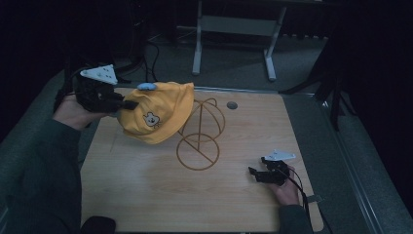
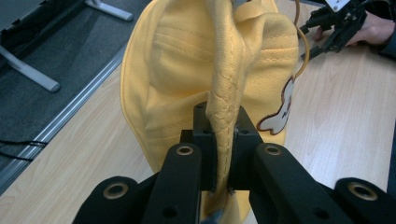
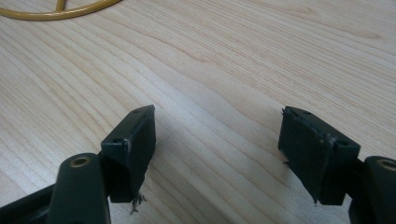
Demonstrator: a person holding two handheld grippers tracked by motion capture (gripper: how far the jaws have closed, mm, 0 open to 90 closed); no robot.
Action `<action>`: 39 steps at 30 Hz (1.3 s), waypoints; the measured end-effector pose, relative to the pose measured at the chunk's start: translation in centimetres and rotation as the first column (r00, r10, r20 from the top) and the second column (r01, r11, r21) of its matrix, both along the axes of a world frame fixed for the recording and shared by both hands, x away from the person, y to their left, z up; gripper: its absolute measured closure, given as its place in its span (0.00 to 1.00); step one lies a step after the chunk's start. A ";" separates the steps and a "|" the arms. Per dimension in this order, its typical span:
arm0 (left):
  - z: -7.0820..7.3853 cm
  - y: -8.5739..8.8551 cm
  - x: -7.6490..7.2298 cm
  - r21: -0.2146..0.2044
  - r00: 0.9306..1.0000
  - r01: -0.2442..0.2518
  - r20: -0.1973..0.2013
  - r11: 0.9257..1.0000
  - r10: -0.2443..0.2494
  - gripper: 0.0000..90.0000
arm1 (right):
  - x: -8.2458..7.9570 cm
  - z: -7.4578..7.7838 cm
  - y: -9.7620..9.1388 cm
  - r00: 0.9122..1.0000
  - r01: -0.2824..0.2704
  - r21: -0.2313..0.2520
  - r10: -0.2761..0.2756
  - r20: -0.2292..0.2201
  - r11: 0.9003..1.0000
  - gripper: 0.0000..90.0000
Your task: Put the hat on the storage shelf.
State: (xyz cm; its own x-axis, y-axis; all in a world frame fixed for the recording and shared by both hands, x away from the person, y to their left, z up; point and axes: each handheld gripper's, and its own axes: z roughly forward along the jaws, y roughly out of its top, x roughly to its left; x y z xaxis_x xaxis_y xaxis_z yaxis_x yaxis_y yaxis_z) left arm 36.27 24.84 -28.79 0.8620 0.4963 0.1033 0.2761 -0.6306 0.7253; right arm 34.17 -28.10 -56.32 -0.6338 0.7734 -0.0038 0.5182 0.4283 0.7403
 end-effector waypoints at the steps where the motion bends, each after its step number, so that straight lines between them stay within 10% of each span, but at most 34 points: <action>1: 0.0 -0.1 0.0 -0.002 1.000 0.005 -0.001 1.000 -0.005 0.94 | 0.0 0.0 0.0 1.000 0.000 0.000 0.000 0.000 1.000 0.31; 39: 0.0 -9.8 3.3 0.041 0.999 0.048 0.011 0.998 -0.048 0.91 | 0.0 0.0 0.0 1.000 -0.001 0.000 0.001 0.000 1.000 0.30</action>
